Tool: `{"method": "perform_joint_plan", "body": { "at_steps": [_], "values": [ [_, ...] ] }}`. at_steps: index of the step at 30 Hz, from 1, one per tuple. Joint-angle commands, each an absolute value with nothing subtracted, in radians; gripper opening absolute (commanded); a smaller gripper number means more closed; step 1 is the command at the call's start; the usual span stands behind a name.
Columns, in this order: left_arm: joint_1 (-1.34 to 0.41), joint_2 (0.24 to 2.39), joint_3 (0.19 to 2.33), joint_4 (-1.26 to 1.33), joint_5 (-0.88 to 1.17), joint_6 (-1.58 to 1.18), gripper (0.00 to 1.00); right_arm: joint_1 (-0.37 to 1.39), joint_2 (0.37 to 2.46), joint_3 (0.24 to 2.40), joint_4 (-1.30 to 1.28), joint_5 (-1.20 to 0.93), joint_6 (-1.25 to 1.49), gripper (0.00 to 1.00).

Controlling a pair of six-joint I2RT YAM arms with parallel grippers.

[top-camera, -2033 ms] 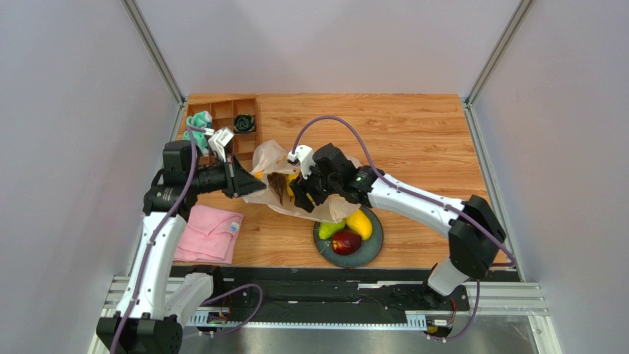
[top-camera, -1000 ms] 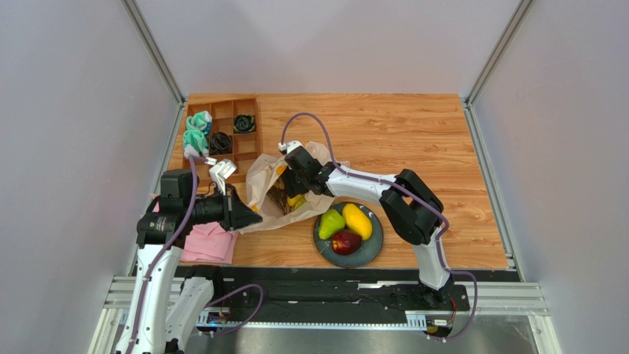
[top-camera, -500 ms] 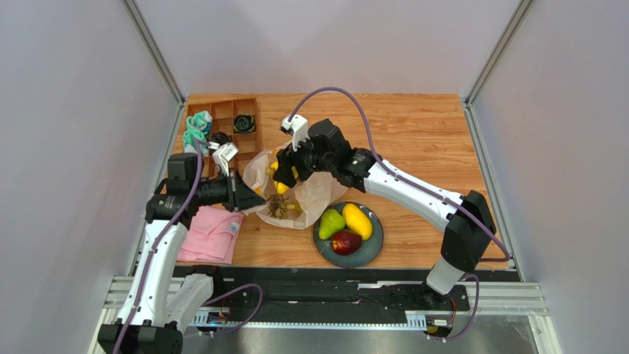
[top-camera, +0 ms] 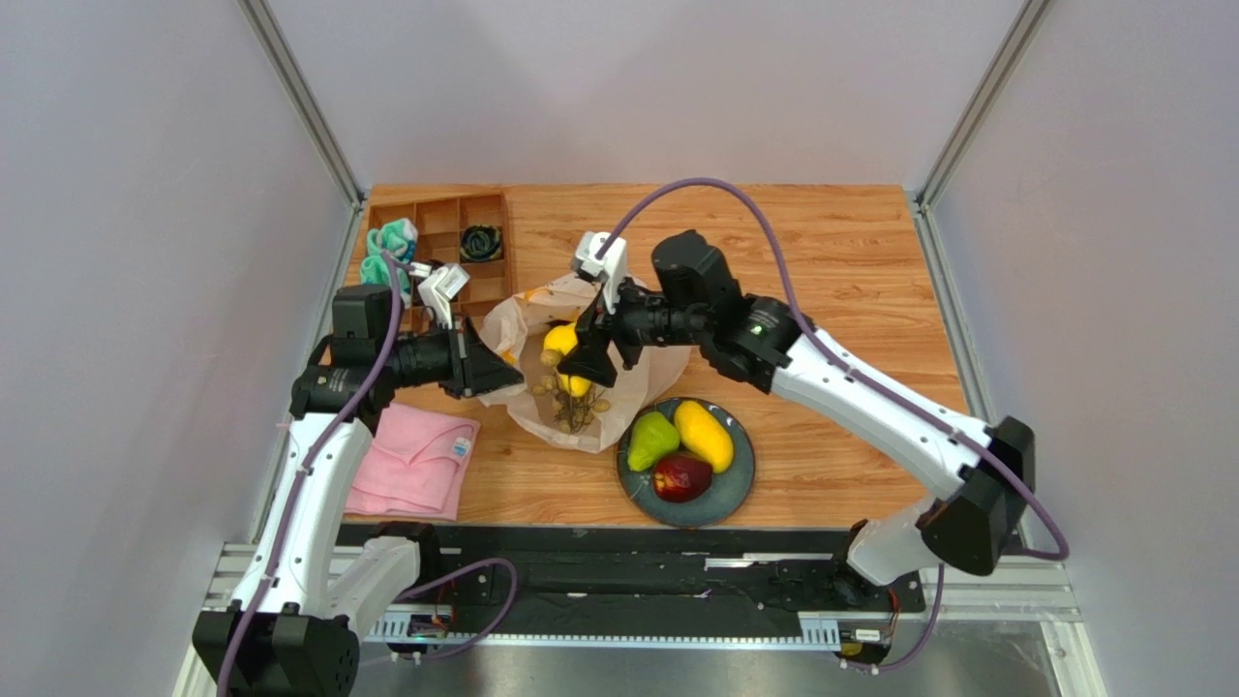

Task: Take the fake fruits out of the plastic bag

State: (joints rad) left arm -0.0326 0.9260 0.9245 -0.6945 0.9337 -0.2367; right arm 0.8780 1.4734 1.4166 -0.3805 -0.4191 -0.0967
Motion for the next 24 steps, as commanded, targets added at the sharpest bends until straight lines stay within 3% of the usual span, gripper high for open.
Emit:
{"method": "perform_joint_plan", "body": {
  "at_steps": [1, 24],
  "values": [
    [-0.029, 0.928, 0.954, -0.664, 0.922, -0.235, 0.0, 0.87, 1.335, 1.474, -0.397, -0.511, -0.176, 0.14],
    [0.018, 0.922, 0.902, -0.627, 0.907, -0.255, 0.0, 0.701, 1.032, 1.115, -0.595, -0.408, -0.338, 0.09]
  ]
}}
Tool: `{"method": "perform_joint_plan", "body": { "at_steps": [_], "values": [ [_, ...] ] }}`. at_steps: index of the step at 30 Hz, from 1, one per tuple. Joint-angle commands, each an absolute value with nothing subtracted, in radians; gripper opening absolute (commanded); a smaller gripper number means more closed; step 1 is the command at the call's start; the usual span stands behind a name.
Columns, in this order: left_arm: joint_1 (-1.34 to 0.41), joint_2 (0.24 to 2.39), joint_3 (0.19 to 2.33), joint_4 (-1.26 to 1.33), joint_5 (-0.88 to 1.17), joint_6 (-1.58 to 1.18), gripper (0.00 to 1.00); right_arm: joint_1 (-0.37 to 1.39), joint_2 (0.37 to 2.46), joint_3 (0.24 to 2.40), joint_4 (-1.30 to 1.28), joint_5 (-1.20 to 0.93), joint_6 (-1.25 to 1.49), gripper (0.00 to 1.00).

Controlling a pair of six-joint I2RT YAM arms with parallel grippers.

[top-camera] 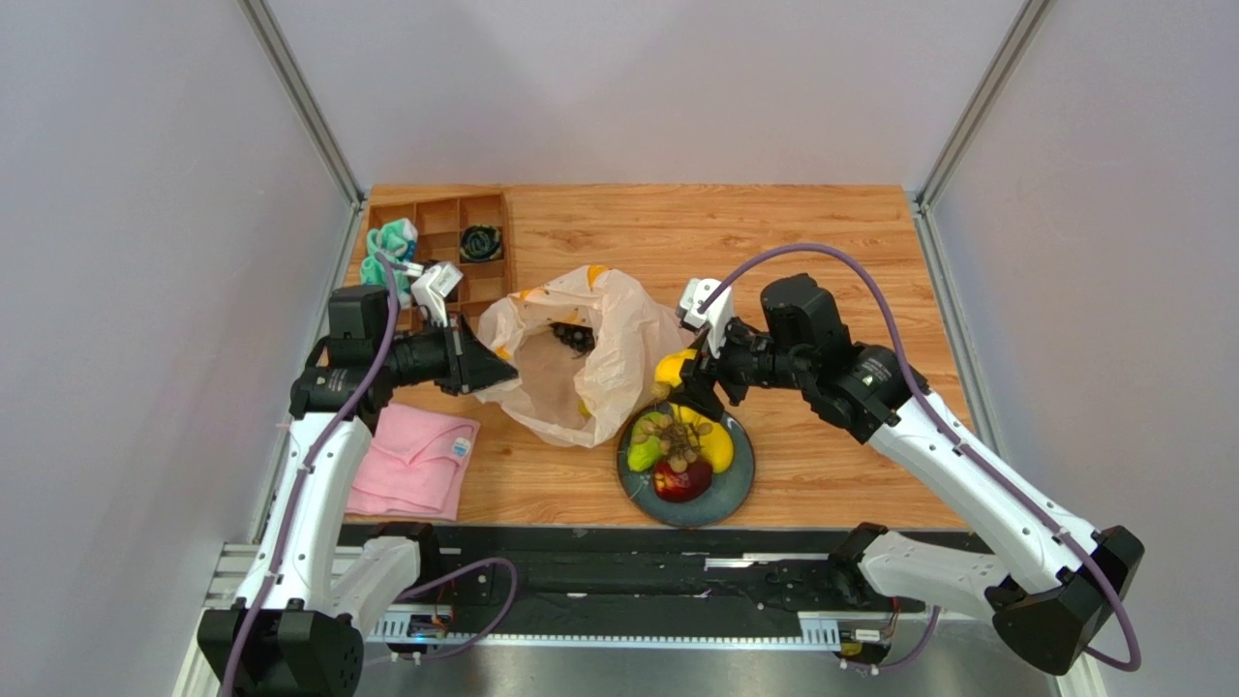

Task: Take the fake fruits out of the plastic bag

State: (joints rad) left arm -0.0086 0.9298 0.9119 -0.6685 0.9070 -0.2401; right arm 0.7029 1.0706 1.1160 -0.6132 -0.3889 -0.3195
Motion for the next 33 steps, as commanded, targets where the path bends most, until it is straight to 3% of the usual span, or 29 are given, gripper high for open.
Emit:
{"method": "perform_joint_plan", "body": {
  "at_steps": [1, 8, 15, 19, 23, 28, 30, 33],
  "values": [
    [0.02, 0.92, 0.902, -0.63, 0.907, -0.252, 0.0, 0.7, 1.038, 1.138, -0.589, -0.425, -0.33, 0.09],
    [0.023, 0.928, 0.899, -0.626, 0.91, -0.255, 0.0, 0.709, 1.159, 1.391, -0.52, -0.549, -0.21, 0.09],
    [0.037, 0.908, 0.879, -0.623, 0.908, -0.264, 0.0, 0.761, 1.348, 1.485, -0.385, -0.546, -0.182, 0.1],
    [0.057, 0.888, 0.844, -0.614, 0.887, -0.296, 0.0, 0.821, 1.472, 1.434, -0.266, -0.434, -0.23, 0.09],
    [0.081, 0.871, 0.818, -0.624, 0.851, -0.351, 0.0, 0.897, 1.617, 1.378, -0.169, -0.167, -0.259, 0.06],
    [0.124, 0.85, 0.744, -0.649, 0.784, -0.437, 0.0, 0.942, 1.825, 1.439, -0.276, -0.045, -0.233, 0.03],
    [0.144, 0.835, 0.701, -0.649, 0.752, -0.474, 0.0, 0.945, 1.844, 1.422, -0.279, -0.046, -0.221, 0.09],
    [0.152, 0.815, 0.657, -0.612, 0.762, -0.514, 0.0, 0.95, 1.841, 1.385, -0.29, -0.181, -0.212, 0.36]
  ]
}}
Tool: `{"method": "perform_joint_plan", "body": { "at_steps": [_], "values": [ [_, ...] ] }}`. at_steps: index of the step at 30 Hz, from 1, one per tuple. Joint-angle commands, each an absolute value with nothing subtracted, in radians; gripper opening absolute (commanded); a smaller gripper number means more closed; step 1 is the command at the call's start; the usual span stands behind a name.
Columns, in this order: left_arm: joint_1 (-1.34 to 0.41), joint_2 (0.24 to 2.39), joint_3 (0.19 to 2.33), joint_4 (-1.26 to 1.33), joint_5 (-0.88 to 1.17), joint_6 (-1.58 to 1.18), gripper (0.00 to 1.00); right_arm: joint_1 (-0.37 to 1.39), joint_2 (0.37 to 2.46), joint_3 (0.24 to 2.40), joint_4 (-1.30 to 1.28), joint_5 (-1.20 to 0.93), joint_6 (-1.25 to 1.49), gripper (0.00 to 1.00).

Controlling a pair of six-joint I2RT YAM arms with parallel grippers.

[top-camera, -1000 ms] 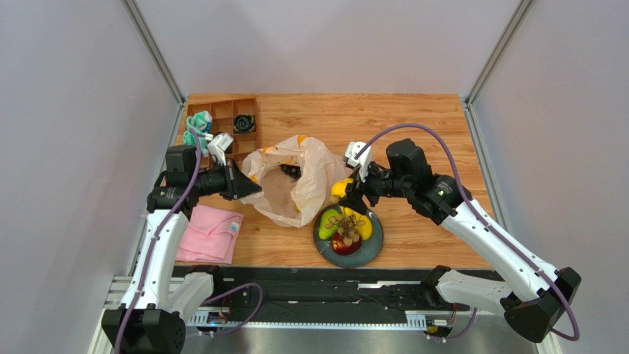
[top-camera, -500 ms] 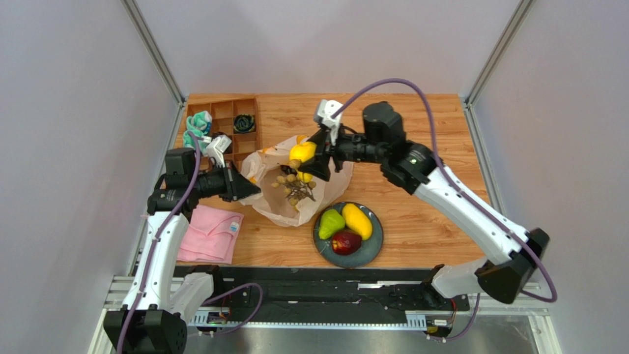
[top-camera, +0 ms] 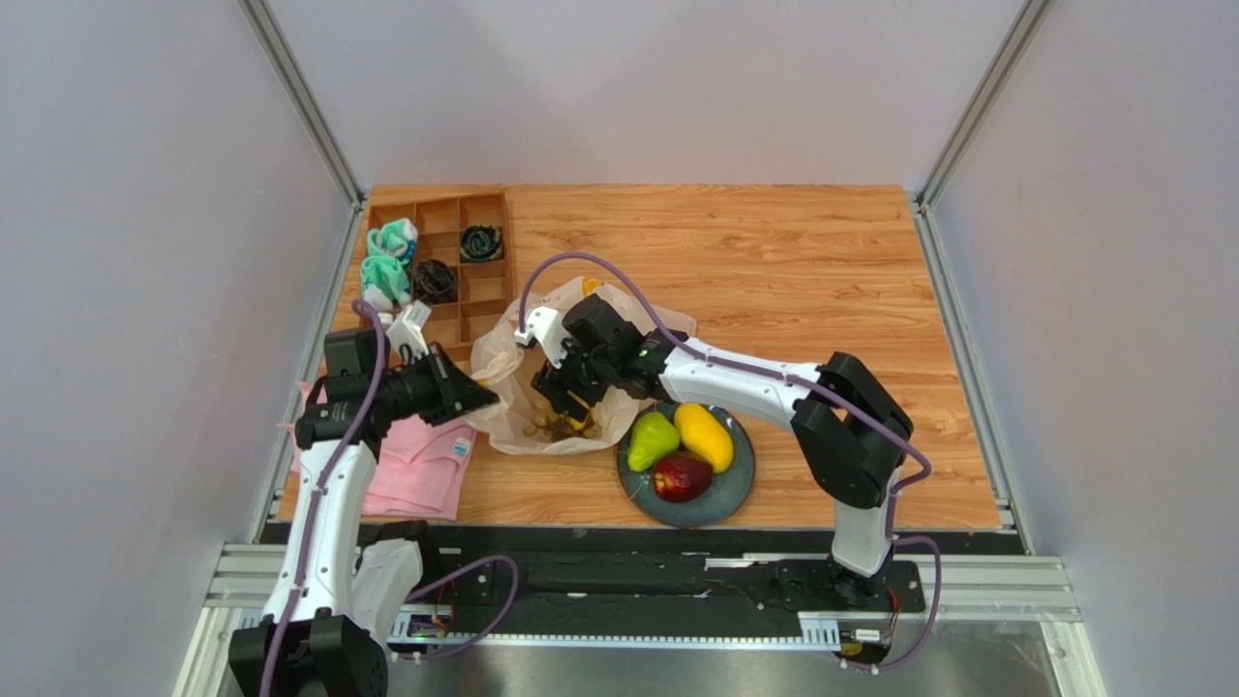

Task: Take the fake fruits out of the plastic bag

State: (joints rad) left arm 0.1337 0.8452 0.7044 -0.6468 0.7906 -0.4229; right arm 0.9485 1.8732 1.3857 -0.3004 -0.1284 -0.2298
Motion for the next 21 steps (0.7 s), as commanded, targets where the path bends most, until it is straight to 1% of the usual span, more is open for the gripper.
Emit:
{"method": "perform_joint_plan", "body": {
  "at_steps": [1, 2, 4, 7, 9, 10, 14, 17, 21],
  "values": [
    [0.153, 0.812, 0.655, -0.608, 0.767, -0.52, 0.0, 0.951, 1.838, 1.381, -0.299, -0.219, -0.201, 0.46],
    [0.152, 0.808, 0.652, -0.603, 0.77, -0.526, 0.0, 0.951, 1.829, 1.376, -0.311, -0.25, -0.181, 0.64],
    [0.152, 0.808, 0.646, -0.591, 0.776, -0.526, 0.0, 0.946, 1.815, 1.373, -0.314, -0.245, -0.089, 0.81],
    [0.152, 0.805, 0.637, -0.566, 0.79, -0.529, 0.0, 0.908, 1.818, 1.39, -0.316, -0.294, 0.047, 0.88],
    [0.152, 0.81, 0.63, -0.551, 0.798, -0.534, 0.0, 0.878, 1.848, 1.413, -0.318, -0.314, 0.095, 0.91],
    [0.152, 0.811, 0.629, -0.548, 0.799, -0.534, 0.0, 0.87, 1.862, 1.419, -0.319, -0.318, 0.13, 0.94],
    [0.152, 0.819, 0.627, -0.541, 0.81, -0.535, 0.0, 0.829, 1.91, 1.453, -0.319, -0.291, 0.221, 0.96],
    [0.152, 0.818, 0.626, -0.543, 0.813, -0.535, 0.0, 0.795, 1.933, 1.457, -0.278, -0.362, 0.317, 1.0],
    [0.153, 0.821, 0.627, -0.54, 0.818, -0.534, 0.0, 0.764, 1.971, 1.467, -0.244, -0.385, 0.449, 1.0]
  ]
}}
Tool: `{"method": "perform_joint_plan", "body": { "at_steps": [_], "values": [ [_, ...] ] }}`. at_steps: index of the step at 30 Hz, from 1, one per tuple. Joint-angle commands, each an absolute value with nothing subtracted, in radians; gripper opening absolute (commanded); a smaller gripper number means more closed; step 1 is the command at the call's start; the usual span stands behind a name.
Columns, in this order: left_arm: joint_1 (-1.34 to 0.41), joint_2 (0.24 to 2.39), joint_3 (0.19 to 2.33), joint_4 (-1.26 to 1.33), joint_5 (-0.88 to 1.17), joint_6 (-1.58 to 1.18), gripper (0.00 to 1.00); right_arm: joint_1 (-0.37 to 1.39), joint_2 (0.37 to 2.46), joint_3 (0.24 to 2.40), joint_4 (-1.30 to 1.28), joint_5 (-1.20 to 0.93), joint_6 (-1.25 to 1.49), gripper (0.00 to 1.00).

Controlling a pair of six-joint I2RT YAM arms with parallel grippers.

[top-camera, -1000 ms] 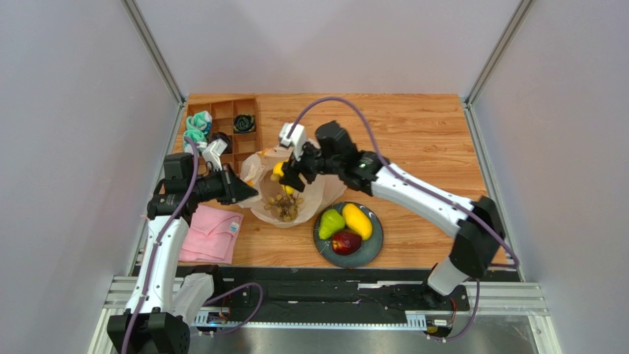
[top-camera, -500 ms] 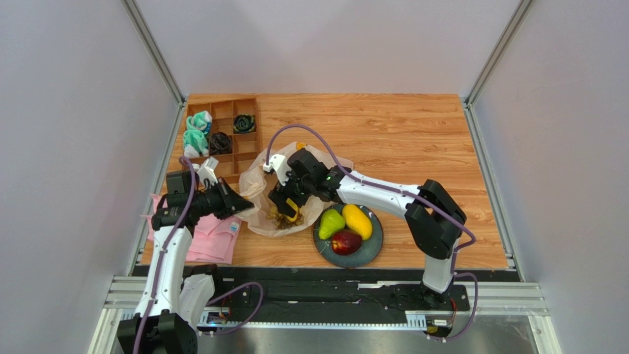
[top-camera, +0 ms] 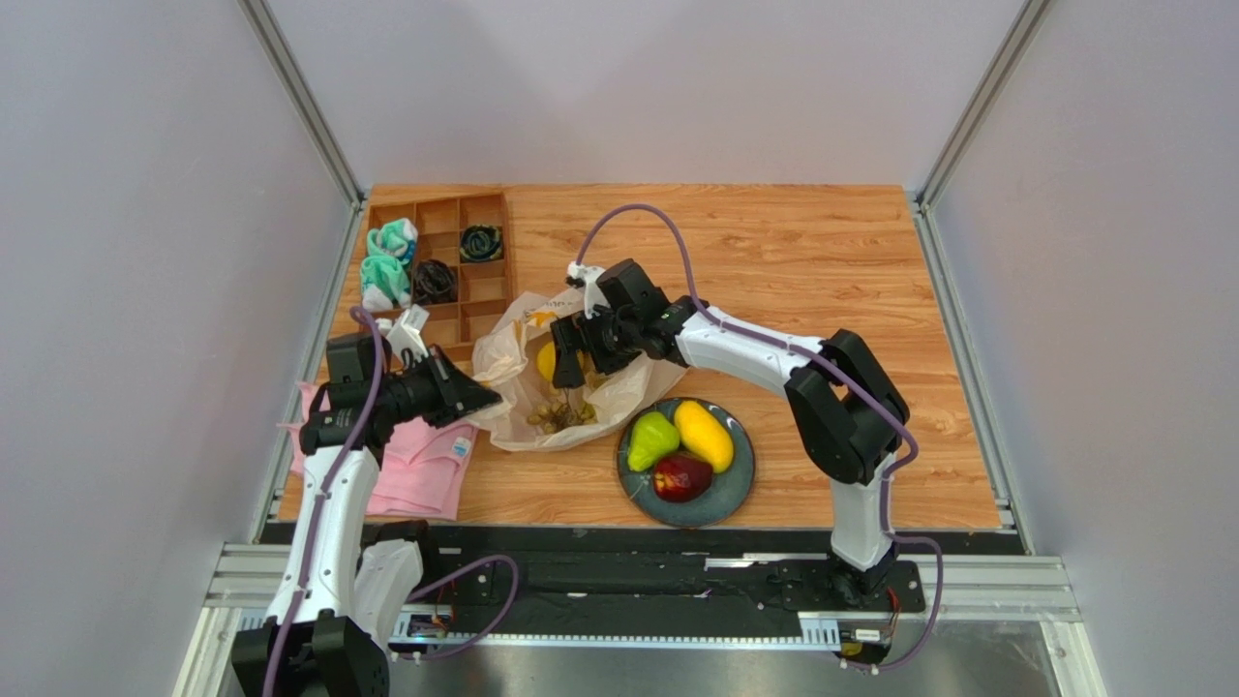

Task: Take the fake fruits out of the plastic bag

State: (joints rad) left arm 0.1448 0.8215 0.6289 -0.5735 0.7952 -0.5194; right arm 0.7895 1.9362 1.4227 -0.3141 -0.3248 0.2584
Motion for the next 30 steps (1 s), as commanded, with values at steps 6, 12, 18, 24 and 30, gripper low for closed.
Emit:
{"method": "perform_joint_plan", "body": {
  "at_steps": [6, 12, 18, 24, 30],
  "values": [
    [0.152, 0.821, 0.627, -0.537, 0.822, -0.531, 0.0, 0.73, 1.991, 1.503, -0.186, -0.425, 0.535, 0.97],
    [0.152, 0.824, 0.623, -0.523, 0.841, -0.535, 0.0, 0.735, 2.049, 1.655, -0.268, -0.388, 0.457, 0.91],
    [0.152, 0.816, 0.621, -0.522, 0.839, -0.535, 0.0, 0.773, 2.115, 1.736, -0.324, -0.144, 0.394, 0.91],
    [0.152, 0.801, 0.623, -0.523, 0.839, -0.534, 0.0, 0.816, 2.134, 1.761, -0.344, -0.028, 0.285, 0.87],
    [0.152, 0.792, 0.615, -0.506, 0.838, -0.543, 0.0, 0.857, 2.085, 1.71, -0.307, 0.051, 0.154, 0.77]
  ]
}}
